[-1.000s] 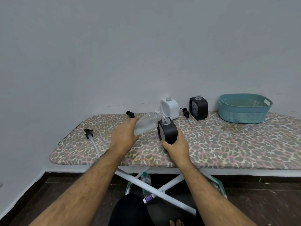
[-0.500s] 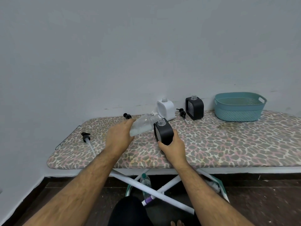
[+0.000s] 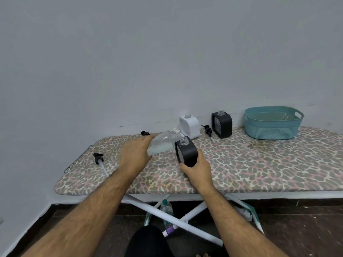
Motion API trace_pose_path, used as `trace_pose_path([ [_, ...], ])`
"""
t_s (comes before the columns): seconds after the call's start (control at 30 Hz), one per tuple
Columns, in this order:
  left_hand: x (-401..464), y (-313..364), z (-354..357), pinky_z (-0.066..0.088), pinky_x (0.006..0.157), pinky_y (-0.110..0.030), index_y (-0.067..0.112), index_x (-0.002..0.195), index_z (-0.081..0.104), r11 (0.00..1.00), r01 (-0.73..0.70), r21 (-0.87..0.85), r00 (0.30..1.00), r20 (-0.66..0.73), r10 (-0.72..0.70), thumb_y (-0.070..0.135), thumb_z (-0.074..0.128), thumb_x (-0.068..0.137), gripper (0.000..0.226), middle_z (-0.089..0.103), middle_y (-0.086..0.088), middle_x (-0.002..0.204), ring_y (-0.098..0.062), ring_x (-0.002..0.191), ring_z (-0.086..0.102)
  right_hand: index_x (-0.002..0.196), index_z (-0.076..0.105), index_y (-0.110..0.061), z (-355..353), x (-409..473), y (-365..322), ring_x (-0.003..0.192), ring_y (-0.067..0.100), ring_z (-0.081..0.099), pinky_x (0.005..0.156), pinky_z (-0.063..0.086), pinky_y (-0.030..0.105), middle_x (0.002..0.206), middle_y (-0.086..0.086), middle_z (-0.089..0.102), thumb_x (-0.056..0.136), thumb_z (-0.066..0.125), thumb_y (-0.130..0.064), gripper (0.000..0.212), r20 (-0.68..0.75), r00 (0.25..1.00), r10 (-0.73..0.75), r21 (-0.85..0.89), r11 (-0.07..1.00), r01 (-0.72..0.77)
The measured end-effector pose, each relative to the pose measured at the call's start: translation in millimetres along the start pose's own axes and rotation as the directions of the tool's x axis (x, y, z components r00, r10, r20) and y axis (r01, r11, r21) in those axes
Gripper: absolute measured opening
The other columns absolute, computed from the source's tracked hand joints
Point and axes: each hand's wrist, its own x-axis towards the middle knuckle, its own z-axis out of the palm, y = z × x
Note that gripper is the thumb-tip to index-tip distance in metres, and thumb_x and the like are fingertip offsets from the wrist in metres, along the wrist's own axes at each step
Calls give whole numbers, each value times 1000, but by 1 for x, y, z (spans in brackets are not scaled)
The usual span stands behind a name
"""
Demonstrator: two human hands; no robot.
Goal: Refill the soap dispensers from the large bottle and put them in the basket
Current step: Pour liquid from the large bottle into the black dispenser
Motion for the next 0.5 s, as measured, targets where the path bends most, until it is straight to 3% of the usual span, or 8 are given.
trace_pose_path([
  [0.13, 0, 0, 0, 50, 64, -34, 26, 128, 59, 1000, -9, -9, 1000, 5, 9, 26, 82, 73, 60, 71, 3, 110, -22, 82, 68, 127, 53, -26, 1, 1, 2, 77, 4, 66, 61, 54, 17, 91, -8, 67, 77, 75, -17, 55, -1, 1000, -13, 3, 1000, 13],
  [0.5, 3, -5, 0, 52, 62, -35, 28, 127, 60, 999, -35, -5, 999, -9, 35, 26, 85, 69, 63, 72, 4, 110, -22, 83, 69, 128, 53, -26, 0, 0, 0, 71, 0, 64, 55, 49, 10, 91, -9, 66, 79, 75, -15, 55, 3, 1000, -7, 2, 1000, 7],
])
